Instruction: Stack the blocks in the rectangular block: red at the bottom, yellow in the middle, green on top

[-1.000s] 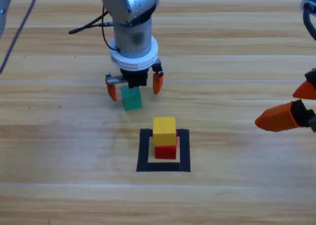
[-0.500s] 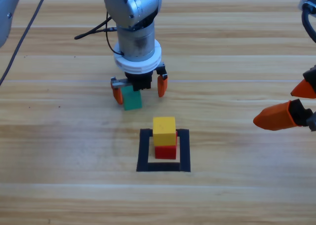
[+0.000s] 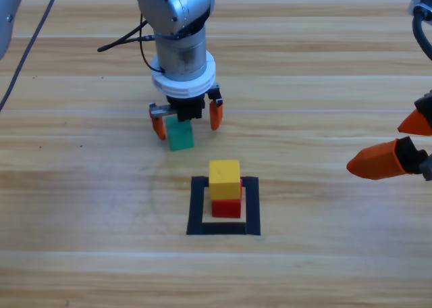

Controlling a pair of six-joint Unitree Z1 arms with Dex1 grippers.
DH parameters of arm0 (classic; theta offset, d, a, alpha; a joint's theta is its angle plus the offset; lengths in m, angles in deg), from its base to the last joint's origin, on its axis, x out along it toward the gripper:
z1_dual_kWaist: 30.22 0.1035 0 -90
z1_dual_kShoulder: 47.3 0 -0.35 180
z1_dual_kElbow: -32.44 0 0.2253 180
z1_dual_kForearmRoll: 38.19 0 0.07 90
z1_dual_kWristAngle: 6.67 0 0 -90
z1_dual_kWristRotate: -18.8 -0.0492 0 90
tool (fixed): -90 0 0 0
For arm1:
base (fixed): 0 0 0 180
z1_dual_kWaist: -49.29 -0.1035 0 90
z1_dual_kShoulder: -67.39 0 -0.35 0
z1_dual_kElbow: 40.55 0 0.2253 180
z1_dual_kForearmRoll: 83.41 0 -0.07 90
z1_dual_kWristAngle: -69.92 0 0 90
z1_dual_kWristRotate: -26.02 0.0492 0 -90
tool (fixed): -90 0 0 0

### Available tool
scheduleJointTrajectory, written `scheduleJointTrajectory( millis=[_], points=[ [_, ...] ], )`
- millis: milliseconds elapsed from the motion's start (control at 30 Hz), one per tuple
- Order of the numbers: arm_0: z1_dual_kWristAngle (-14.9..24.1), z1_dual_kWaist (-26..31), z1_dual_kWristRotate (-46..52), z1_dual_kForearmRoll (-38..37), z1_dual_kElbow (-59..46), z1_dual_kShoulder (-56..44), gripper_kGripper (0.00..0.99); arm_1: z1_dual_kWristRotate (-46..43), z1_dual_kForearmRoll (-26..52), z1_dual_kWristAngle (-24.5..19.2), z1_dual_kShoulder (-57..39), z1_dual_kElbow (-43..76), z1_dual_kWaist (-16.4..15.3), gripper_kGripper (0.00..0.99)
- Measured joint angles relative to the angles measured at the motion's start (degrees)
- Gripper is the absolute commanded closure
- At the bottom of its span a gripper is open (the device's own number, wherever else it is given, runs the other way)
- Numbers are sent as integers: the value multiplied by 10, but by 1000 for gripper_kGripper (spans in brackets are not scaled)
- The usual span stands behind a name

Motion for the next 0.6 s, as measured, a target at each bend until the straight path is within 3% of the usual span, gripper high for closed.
scheduleJointTrajectory(
  millis=[433, 600],
  points=[
    [0, 0, 0, -5, 1, 13, 143, -2, 0, 0, 0, 0, 0, 2],
    [0, 0, -1, -6, 1, 13, 330, -3, 0, 0, 0, 0, 0, 2]
  ],
)
